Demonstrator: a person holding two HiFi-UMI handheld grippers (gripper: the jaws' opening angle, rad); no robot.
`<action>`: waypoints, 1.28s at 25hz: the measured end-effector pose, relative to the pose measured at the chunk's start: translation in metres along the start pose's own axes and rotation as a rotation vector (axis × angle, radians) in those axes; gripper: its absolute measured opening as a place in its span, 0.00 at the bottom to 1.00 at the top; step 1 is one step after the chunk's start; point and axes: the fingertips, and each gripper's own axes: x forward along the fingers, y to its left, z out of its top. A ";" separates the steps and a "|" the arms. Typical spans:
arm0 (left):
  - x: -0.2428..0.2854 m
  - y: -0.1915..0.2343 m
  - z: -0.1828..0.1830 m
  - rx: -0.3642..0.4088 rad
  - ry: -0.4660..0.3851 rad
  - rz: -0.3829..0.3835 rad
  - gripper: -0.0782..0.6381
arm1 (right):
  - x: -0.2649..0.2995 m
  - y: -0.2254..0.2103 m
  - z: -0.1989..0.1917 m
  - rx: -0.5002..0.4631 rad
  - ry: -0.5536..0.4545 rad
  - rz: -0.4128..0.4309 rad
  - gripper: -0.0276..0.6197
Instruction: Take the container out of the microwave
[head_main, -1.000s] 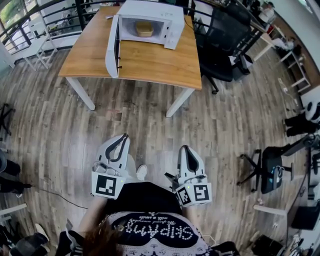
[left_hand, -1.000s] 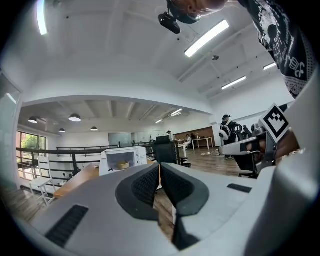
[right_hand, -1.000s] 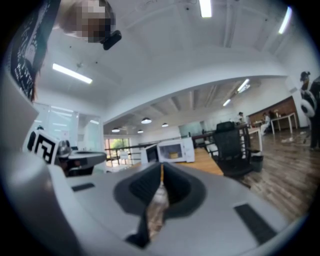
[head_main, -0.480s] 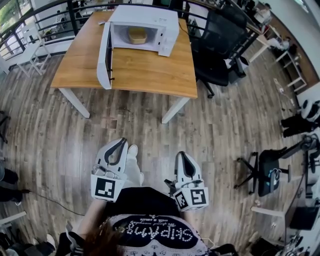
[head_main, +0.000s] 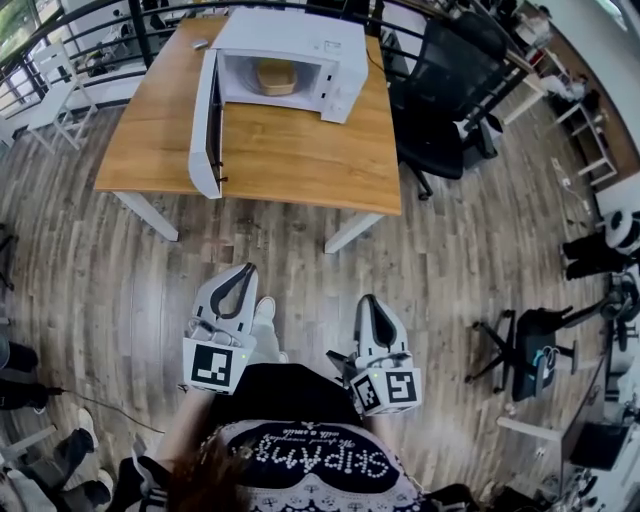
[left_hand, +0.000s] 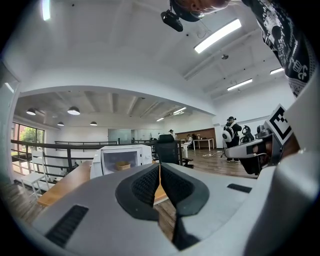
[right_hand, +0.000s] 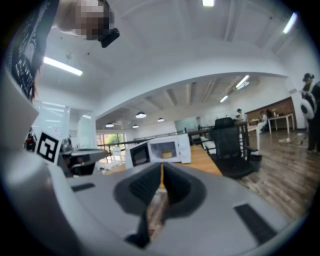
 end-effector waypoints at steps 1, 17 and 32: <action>0.007 0.005 0.003 0.002 -0.003 -0.003 0.16 | 0.008 0.000 0.004 -0.001 -0.001 -0.002 0.10; 0.087 0.090 0.008 0.001 -0.015 -0.005 0.16 | 0.120 0.004 0.025 -0.007 -0.007 -0.008 0.10; 0.100 0.108 -0.003 -0.025 0.009 -0.048 0.16 | 0.139 0.006 0.022 -0.008 0.020 -0.063 0.10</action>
